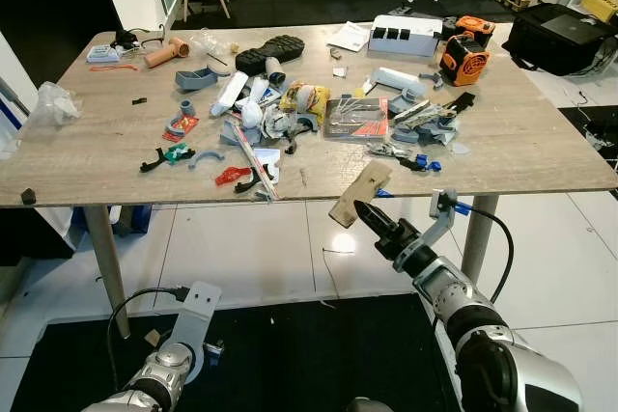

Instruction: Picking trash to rubbish bin

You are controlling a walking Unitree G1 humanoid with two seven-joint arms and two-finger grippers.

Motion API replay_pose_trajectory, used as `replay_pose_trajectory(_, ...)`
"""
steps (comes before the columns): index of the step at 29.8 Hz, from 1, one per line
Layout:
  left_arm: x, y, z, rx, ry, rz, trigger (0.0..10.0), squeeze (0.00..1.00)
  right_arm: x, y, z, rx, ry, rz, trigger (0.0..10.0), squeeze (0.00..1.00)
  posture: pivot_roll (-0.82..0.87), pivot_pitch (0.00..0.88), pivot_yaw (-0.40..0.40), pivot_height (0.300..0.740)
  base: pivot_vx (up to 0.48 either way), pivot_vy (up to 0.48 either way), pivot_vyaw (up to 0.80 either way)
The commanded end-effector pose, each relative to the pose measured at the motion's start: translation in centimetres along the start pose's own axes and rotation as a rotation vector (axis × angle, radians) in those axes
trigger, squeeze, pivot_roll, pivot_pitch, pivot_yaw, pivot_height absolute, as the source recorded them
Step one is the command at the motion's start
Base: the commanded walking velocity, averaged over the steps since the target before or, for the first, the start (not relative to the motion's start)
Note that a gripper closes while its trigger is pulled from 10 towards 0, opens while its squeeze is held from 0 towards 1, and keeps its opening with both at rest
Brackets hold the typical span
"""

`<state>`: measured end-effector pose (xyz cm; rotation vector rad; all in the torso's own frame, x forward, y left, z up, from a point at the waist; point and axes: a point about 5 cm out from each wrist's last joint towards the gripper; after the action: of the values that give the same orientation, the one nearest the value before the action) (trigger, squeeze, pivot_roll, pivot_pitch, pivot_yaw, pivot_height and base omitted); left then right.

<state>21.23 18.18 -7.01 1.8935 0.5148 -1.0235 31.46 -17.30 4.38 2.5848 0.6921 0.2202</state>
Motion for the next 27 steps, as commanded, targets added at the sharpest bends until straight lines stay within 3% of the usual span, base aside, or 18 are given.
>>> replay_pose_trajectory(1, -0.2, -0.5, -0.5, 0.014, 0.009, -0.004, 10.0, 0.00, 0.2, -0.3, -0.1, 0.020, 0.010, 0.004, 0.0, 0.00, 0.03, 0.000, 0.052, 0.740, 0.000, 0.000, 0.00)
replay_pose_trajectory(9, -0.2, -0.6, -0.4, 0.012, 0.006, -0.005, 10.0, 0.00, 0.3, -0.1, -0.2, 0.014, 0.012, 0.008, 0.0, 0.00, 0.03, 0.001, 0.051, 0.740, 0.000, 0.000, 0.00)
replay_pose_trajectory(10, -0.2, -0.6, -0.4, 0.011, 0.005, -0.005, 10.0, 0.00, 0.4, 0.0, -0.4, 0.010, 0.024, 0.012, 7.5, 0.00, 0.03, 0.000, 0.051, 0.740, 0.000, 0.000, 0.00)
replay_pose_trajectory(11, -0.2, -0.5, -0.5, 0.010, 0.005, -0.005, 10.0, 0.00, 0.5, 0.3, -0.6, 0.004, 0.036, 0.025, 10.0, 0.00, 0.03, 0.000, 0.051, 0.740, 0.000, 0.000, 0.00)
replay_pose_trajectory(13, -0.1, -0.5, -0.5, 0.009, 0.005, -0.004, 10.0, 0.00, 0.6, 1.2, -0.7, 0.005, 0.027, 0.083, 10.0, 0.00, 0.03, 0.001, 0.052, 0.740, 0.000, 0.000, 0.00)
replay_pose_trajectory(14, -0.1, -0.5, -0.5, 0.008, 0.006, -0.004, 10.0, 0.00, 0.3, 2.5, -0.6, 0.027, 0.014, 0.167, 10.0, 0.60, 0.03, 0.000, 0.051, 0.740, 0.000, 0.000, 0.00)
replay_pose_trajectory(15, -0.1, -0.4, -0.5, 0.009, 0.006, -0.004, 10.0, 0.00, 0.0, 3.2, -0.5, 0.039, 0.007, 0.212, 10.0, 1.00, 0.02, 0.001, 0.052, 0.740, 0.000, 0.000, 0.00)
replay_pose_trajectory(18, -0.1, -0.4, -0.5, 0.007, 0.006, -0.003, 10.0, 0.00, -1.0, 5.1, -0.3, 0.046, 0.001, 0.301, 10.0, 1.00, 0.02, 0.000, 0.051, 0.740, 0.000, 0.000, 0.00)
replay_pose_trajectory(21, -0.1, -0.4, -0.5, 0.006, 0.005, -0.003, 10.0, 0.00, -1.7, 5.7, -0.1, 0.034, -0.001, 0.320, 10.0, 1.00, 0.02, 0.000, 0.052, 0.740, 0.000, 0.000, 0.00)
replay_pose_trajectory(27, -0.1, -0.4, -0.5, 0.010, 0.001, -0.002, 10.0, 0.00, -3.5, 5.2, 0.7, 0.013, 0.006, 0.280, 10.0, 1.00, 0.00, 0.001, 0.055, 0.740, 0.000, 0.000, 0.00)
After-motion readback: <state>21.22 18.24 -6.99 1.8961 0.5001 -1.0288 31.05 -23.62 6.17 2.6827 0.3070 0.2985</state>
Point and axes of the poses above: a point about 5 cm out from each wrist's last joint towards the gripper, its own x axis pointing out of the wrist towards the gripper, its own y axis along the axis of the wrist's last joint, z = x × y, and after that the axes turned 15 degrees about x, right-handed
